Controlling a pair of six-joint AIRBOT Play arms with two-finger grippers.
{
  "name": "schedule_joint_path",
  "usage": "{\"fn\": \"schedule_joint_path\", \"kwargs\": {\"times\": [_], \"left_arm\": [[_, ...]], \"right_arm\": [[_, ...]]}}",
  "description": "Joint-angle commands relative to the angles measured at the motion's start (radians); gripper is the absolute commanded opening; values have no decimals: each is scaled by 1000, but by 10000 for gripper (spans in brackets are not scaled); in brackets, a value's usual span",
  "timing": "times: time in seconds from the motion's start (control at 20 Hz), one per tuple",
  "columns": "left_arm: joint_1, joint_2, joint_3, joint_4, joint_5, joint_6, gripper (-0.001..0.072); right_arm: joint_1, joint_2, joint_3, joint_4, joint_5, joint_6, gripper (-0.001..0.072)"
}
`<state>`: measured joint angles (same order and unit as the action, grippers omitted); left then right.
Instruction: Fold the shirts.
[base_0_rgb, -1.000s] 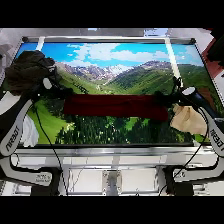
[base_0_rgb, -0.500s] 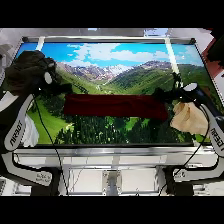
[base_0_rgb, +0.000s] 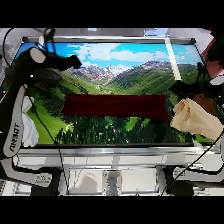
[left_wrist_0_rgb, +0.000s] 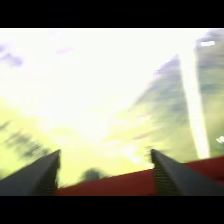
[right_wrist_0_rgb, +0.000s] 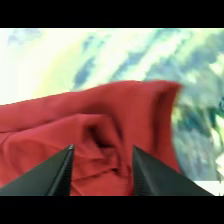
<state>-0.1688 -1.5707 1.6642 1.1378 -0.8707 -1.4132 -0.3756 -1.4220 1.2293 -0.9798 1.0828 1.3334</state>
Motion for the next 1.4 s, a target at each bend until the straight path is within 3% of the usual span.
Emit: {"fn": "schedule_joint_path", "kwargs": {"times": [0.0, 0.1, 0.15, 0.2, 0.45, 0.55, 1.15, 1.35], "left_arm": [[-161, -41, 19, 64, 56, 110, 473], [-266, -98, 23, 225, 64, 81, 398], [-308, -134, 32, 298, 59, 66, 242], [-344, -175, 45, 365, 48, 62, 142], [-401, -372, 154, 389, -104, -6, 14], [-399, -407, 170, 362, -125, -5, 14], [-399, -439, 171, 344, -122, -5, 14], [-399, -443, 170, 344, -123, -6, 14]], "right_arm": [[-77, -77, 6, 69, 48, -3, 462], [-97, -145, 6, 135, 60, -36, 544], [-97, -177, 6, 151, 60, -56, 558], [-96, -206, 6, 153, 53, -69, 559], [-93, -307, 6, 158, 53, -133, 584], [-83, -328, 6, 159, 56, -153, 613], [53, -360, 6, 153, 114, -185, 611], [91, -367, 6, 142, 135, -201, 575]]}}
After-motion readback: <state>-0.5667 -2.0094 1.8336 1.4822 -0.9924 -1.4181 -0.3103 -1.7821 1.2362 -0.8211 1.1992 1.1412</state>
